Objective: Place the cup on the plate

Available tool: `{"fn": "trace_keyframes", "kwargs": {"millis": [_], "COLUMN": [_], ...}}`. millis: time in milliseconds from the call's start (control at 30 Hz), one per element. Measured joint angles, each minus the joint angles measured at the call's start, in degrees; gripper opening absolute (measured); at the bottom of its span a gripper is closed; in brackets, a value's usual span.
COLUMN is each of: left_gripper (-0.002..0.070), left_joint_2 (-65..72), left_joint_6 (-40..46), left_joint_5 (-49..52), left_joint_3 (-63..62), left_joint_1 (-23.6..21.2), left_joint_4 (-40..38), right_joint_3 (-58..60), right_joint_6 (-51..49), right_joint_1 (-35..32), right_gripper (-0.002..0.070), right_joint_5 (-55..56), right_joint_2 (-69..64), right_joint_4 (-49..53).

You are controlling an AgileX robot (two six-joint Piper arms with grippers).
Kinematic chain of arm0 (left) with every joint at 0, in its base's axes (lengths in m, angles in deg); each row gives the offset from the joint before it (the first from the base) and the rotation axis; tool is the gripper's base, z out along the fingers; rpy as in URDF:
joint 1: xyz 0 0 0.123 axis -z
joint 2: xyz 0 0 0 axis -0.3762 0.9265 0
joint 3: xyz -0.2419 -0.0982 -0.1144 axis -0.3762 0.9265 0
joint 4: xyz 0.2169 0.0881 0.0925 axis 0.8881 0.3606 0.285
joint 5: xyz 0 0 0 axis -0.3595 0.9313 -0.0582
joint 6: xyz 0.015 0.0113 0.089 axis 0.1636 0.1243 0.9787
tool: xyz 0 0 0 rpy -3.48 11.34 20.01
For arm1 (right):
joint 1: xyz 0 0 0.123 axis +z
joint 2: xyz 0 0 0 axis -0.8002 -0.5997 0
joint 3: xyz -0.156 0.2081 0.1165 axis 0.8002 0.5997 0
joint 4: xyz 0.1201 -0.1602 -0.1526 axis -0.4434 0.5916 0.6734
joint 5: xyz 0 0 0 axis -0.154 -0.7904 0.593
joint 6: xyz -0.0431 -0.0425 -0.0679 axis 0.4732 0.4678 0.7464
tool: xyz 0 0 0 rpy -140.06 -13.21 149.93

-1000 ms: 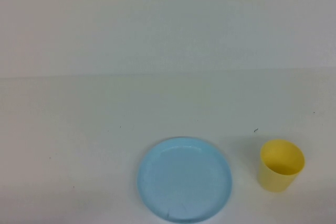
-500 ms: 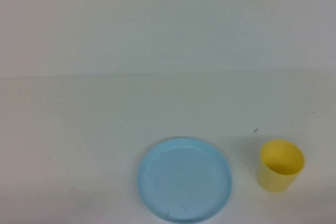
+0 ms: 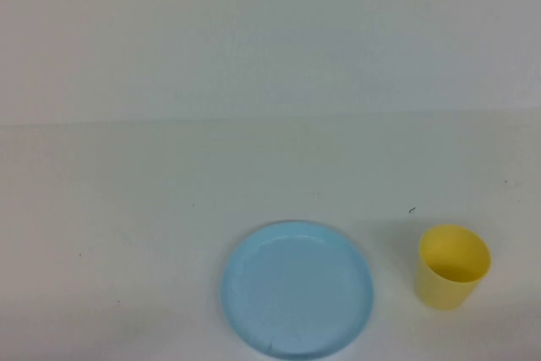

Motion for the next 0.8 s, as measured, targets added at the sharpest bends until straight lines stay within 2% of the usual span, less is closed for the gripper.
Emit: {"fn": "trace_keyframes", "kwargs": {"millis": [200,367,533,800], "left_gripper": [0.0001,0.0001,0.0001,0.0001], "left_joint_2": [0.0,0.0,0.0,0.0], "left_joint_6": [0.0,0.0,0.0,-0.6], "left_joint_5": [-11.9,-24.1,-26.1,-30.5], "left_joint_3": [0.0,0.0,0.0,0.0], "left_joint_1": [0.0,0.0,0.0,0.0], "left_joint_4": [-0.1,-0.5,0.0,-0.5], "right_joint_3": [0.1,0.1,0.1,0.1], "right_joint_6": [0.0,0.0,0.0,0.0], "right_joint_1": [0.0,0.0,0.0,0.0], "right_gripper": [0.0,0.0,0.0,0.0], "right_joint_5": [2.0,14.5,22.8,24.0], "right_joint_2": [0.0,0.0,0.0,0.0], "right_joint_4": [0.9,0.9,0.9,0.9]}}
